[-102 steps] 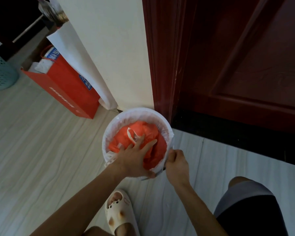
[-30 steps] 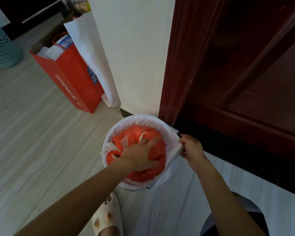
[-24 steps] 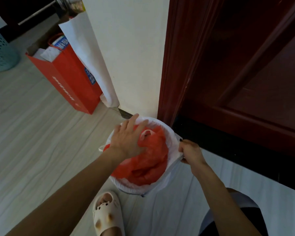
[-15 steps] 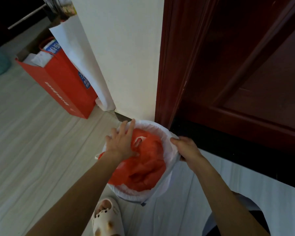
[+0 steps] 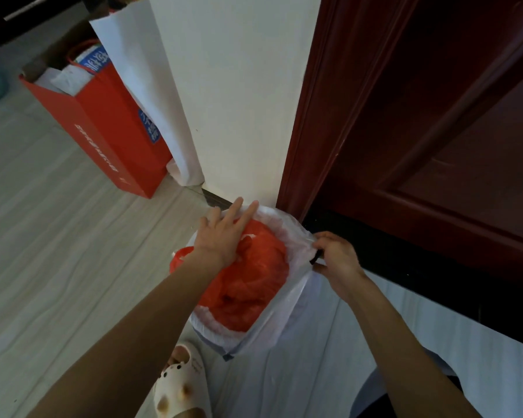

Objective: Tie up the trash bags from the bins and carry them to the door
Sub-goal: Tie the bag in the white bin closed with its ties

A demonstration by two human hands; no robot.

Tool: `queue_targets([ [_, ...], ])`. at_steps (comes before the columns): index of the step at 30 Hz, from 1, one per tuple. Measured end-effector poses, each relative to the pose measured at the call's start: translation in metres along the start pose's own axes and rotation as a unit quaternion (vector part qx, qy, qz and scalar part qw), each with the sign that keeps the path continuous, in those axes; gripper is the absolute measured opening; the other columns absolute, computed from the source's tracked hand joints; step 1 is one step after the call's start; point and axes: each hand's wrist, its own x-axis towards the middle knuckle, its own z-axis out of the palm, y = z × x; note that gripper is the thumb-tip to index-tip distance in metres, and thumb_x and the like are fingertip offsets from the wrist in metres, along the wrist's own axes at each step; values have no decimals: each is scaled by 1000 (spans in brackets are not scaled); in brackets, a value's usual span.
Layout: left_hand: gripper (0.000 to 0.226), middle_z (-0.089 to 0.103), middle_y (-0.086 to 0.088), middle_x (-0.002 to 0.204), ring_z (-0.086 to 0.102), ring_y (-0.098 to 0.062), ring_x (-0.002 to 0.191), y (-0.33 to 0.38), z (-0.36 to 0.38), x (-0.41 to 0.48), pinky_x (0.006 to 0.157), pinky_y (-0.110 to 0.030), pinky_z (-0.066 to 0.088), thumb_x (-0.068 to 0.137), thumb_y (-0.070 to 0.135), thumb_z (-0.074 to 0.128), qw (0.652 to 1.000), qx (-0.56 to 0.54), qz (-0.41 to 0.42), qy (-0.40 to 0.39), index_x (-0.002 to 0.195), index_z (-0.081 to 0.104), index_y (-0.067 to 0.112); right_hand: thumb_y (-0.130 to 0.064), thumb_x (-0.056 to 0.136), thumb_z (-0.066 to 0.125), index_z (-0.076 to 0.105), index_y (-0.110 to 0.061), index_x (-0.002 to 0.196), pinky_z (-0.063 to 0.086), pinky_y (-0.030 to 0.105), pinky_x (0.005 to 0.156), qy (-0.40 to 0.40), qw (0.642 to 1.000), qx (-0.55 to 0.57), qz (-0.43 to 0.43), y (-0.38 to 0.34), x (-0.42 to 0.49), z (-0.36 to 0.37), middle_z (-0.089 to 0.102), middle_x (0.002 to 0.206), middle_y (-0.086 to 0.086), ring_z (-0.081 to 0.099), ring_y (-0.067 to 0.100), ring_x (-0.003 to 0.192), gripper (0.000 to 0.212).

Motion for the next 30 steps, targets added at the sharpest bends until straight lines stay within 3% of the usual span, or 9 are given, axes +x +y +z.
queue_targets([
  [3,88,-10,0,164,20,-40,140,8,-5,1,109,-55,32,96,42,50,999,10,39,24,150,-19,40,-20,88,53,62,-17,89,45,30,58,-17,994,-108,19,-12,4,17,56,76,3,54,16,68,9],
  [6,88,-13,1,163,23,-37,137,11,-10,2,108,-53,34,97,39,51,997,35,68,29,151,-19,38,-39,85,61,63,-21,98,43,28,57,-43,973,-227,-14,-18,10,34,60,81,-2,57,12,70,22],
  [10,93,-12,1,164,24,-37,137,4,-9,5,108,-52,35,95,35,55,998,34,54,25,150,-20,40,-23,86,52,57,-16,77,35,29,54,-14,986,-169,1,-22,9,35,50,67,1,46,15,59,12],
  [12,110,-10,1,164,26,-35,136,-5,-9,8,107,-50,37,87,28,69,998,35,53,23,149,-21,42,-12,89,46,55,-17,66,33,28,53,-17,985,-167,-48,-16,9,28,48,60,-2,43,13,55,25],
  [15,114,-9,-1,164,27,-34,138,-12,-8,15,106,-47,38,86,21,70,996,59,60,15,148,-22,46,-7,94,45,67,-25,76,36,16,51,-57,969,-194,-141,-6,-3,16,58,59,-14,48,0,51,34],
  [19,99,-8,-4,164,23,-35,140,-10,-10,16,109,-50,33,92,29,60,997,60,53,8,149,-21,44,-3,93,45,63,-20,73,34,12,48,-39,946,-281,-158,1,-4,-2,55,65,-4,47,-1,50,32],
  [23,98,-5,-2,164,10,-40,146,-18,-11,4,114,-60,19,86,60,54,1000,-11,-12,-20,150,-18,43,-11,83,54,66,-21,90,39,26,65,-33,951,-296,-81,-5,-1,-3,62,84,-3,57,12,77,17],
  [26,92,-1,0,164,6,-42,147,-27,-9,-19,111,-68,16,82,69,51,989,-104,-97,-45,148,-11,51,-37,70,61,55,-27,128,43,32,88,-22,955,-277,-103,-13,3,12,59,122,-2,56,16,107,59],
  [30,80,5,1,162,18,-41,143,-30,-4,-52,104,-71,27,83,71,47,977,-162,-136,-18,143,-5,58,-78,70,57,43,-28,142,44,39,103,-13,923,-360,-136,-23,18,40,54,139,-3,53,22,126,89],
])
